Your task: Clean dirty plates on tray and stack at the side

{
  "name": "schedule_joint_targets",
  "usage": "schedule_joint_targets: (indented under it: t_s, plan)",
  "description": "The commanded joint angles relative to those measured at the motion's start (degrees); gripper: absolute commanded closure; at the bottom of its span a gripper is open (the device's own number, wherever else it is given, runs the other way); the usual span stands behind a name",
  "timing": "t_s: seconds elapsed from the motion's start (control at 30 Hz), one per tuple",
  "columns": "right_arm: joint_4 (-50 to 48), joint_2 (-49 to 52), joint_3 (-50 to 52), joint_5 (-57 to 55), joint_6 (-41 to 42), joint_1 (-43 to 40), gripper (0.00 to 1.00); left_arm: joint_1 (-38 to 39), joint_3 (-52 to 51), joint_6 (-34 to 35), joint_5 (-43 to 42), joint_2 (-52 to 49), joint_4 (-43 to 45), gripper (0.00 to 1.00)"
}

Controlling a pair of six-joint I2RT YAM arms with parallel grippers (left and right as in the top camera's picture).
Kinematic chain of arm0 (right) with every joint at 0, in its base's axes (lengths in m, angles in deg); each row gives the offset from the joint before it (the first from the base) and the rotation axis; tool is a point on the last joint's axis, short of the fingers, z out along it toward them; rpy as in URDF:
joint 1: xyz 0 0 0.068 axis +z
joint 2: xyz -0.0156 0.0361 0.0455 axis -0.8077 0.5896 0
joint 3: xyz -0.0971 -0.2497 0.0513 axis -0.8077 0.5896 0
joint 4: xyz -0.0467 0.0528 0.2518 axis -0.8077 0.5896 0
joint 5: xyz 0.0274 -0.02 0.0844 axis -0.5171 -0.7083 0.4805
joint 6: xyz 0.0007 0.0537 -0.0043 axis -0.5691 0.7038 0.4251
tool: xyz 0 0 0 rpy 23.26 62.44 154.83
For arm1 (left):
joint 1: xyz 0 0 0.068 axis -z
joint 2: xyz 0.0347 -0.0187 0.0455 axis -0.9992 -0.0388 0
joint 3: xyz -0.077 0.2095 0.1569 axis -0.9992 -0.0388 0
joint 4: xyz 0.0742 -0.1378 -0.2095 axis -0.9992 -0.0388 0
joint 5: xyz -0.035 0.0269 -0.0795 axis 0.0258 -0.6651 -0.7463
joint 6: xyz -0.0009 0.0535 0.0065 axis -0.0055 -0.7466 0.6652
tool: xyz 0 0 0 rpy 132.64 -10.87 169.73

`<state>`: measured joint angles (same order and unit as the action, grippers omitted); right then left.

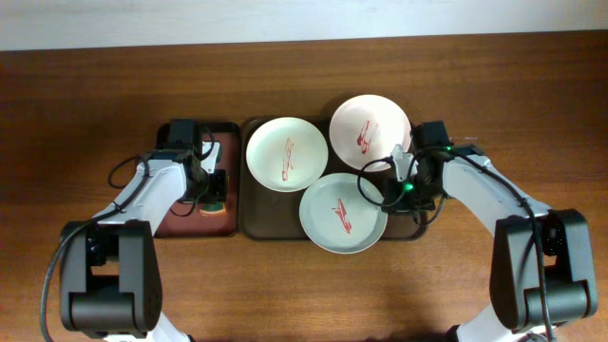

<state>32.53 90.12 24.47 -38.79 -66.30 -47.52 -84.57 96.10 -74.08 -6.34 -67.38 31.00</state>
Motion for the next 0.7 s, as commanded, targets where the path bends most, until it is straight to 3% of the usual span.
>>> schedule_joint_targets:
  t_s: [0.0,0.13,0.67]
  plan:
    - [-0.1,0.4,0.5,-3.0,3.3,0.4,0.96,0.0,-0.6,-0.2,-1.1,-0.5,0.2,1.0]
    - [0.0,0.4,0.5,-3.0,3.2,0.4,0.96,0.0,1.9,-0.2,-1.5,3.9,-0.3,1.0]
    - [0.1,0.4,0.5,-3.0,3.2,0.4,0.96,0.0,3.7,1.2,-1.4,33.0,12.8,1.0]
